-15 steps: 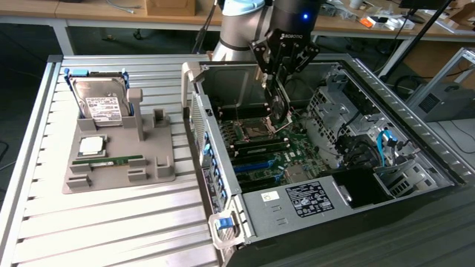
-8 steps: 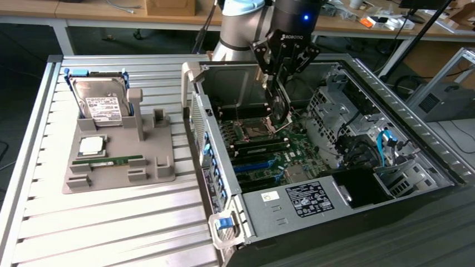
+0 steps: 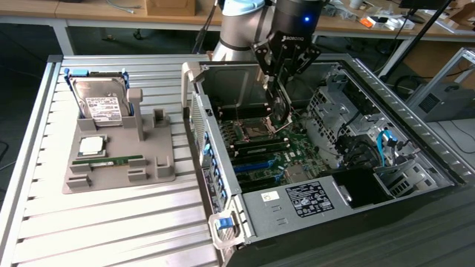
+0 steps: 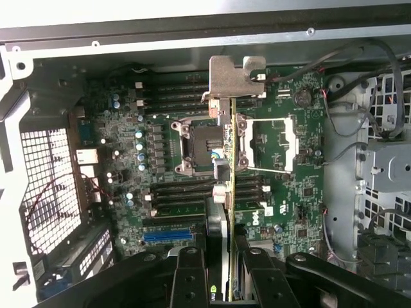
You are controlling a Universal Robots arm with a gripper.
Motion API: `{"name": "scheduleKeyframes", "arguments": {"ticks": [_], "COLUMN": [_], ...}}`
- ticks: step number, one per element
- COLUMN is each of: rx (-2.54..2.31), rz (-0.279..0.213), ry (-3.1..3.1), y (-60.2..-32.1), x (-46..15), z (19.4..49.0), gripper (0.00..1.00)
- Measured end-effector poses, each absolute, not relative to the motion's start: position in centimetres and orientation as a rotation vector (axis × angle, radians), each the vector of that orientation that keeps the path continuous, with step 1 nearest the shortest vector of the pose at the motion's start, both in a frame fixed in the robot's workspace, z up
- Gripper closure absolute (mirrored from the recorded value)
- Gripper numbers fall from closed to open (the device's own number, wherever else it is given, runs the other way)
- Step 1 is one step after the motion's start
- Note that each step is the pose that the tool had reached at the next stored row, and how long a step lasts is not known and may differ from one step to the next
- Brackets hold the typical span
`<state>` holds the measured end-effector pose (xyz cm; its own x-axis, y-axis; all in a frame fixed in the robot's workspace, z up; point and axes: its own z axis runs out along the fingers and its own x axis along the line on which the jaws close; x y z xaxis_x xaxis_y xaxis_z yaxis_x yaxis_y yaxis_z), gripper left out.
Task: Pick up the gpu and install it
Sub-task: 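Pick up the gpu and move the gpu toward the slot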
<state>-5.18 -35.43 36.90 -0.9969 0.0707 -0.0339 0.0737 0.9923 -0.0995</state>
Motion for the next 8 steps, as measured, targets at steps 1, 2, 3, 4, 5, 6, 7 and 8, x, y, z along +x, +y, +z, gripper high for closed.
{"name": "scheduleKeyframes", "arguments": {"ticks": [1, 2, 3, 4, 5, 6, 7, 8], "rx": [0.113, 0.113, 0.113, 0.113, 0.113, 0.113, 0.113, 0.113], "rz": [-0.157, -0.157, -0.157, -0.157, -0.157, -0.157, -0.157, -0.157], "ry": [3.105, 3.105, 3.105, 3.105, 3.105, 3.105, 3.105, 3.105], "y": [-35.47, -35.53, -35.61, -35.66, -35.70, -35.75, -35.79, -35.85], "x": [-5.12, -5.06, -5.00, -4.96, -4.93, -4.89, -4.86, -4.82], "z": [36.85, 36.80, 36.75, 36.72, 36.69, 36.67, 36.65, 36.61], "gripper": [0.73, 0.73, 0.73, 0.73, 0.73, 0.73, 0.73, 0.73]}}
